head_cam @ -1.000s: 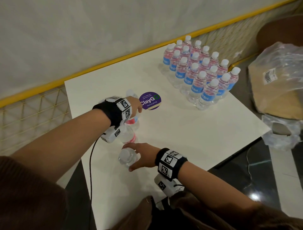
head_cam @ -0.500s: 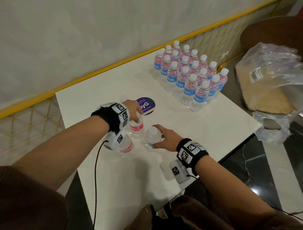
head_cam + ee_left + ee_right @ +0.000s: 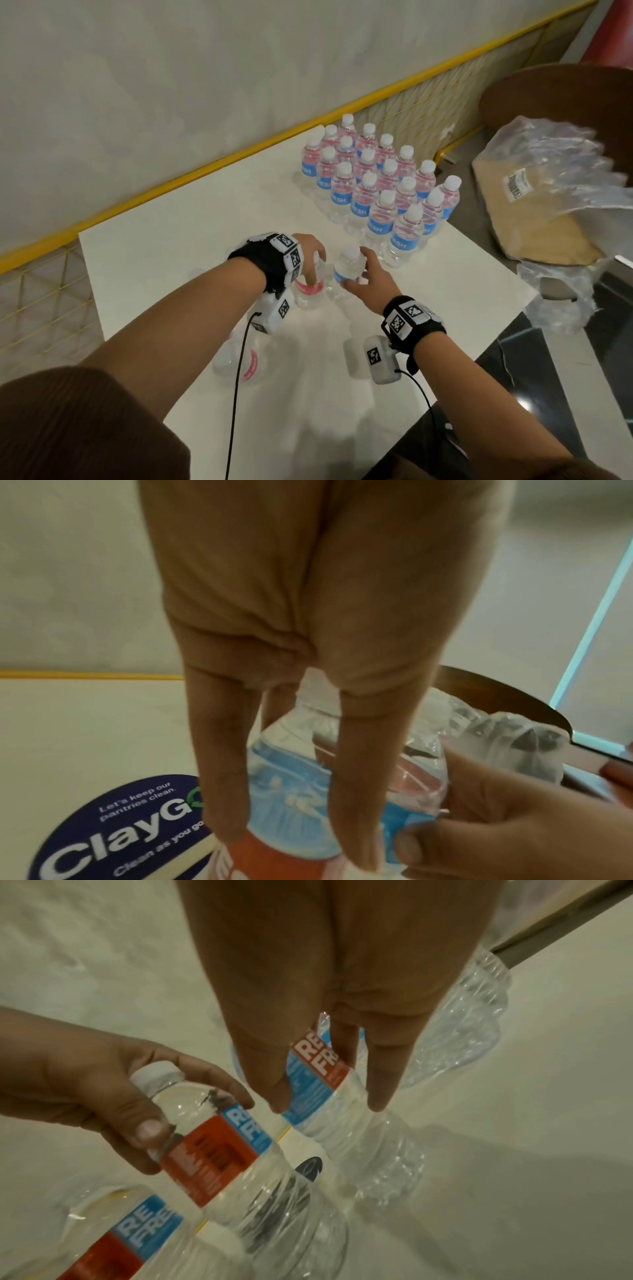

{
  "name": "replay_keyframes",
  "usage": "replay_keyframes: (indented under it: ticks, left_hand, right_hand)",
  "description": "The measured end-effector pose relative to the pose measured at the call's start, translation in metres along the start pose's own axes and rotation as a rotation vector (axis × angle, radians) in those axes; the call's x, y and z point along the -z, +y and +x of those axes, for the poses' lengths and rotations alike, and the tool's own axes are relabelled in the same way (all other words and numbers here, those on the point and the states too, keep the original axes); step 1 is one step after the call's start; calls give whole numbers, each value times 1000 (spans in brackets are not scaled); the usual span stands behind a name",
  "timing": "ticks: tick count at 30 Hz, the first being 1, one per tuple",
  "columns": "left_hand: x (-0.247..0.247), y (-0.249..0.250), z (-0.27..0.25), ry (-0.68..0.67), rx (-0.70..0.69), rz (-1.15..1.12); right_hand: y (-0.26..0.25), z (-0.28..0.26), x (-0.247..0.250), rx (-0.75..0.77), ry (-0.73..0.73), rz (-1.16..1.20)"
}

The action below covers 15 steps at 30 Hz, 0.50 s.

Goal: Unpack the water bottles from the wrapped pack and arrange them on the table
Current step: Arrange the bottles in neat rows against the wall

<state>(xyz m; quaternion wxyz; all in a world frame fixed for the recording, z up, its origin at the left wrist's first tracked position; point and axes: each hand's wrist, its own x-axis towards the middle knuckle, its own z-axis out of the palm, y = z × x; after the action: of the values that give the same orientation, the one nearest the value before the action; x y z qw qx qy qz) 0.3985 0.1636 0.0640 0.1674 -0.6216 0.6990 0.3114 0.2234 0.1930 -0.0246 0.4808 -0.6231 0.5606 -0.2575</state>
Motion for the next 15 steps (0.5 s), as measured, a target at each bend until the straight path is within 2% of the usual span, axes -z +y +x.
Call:
replay_keyframes:
  ticks: [5, 9, 15]
  left_hand:
    - [15, -10, 30, 195, 67, -96]
    - [27, -25, 61, 402, 175, -352]
    - [44, -40, 98, 568, 254, -578]
  right_hand:
    - [-8, 31, -2, 2, 24, 86]
    - [-11, 59, -4, 10, 22, 85]
    - [-20, 108, -13, 11, 69, 163]
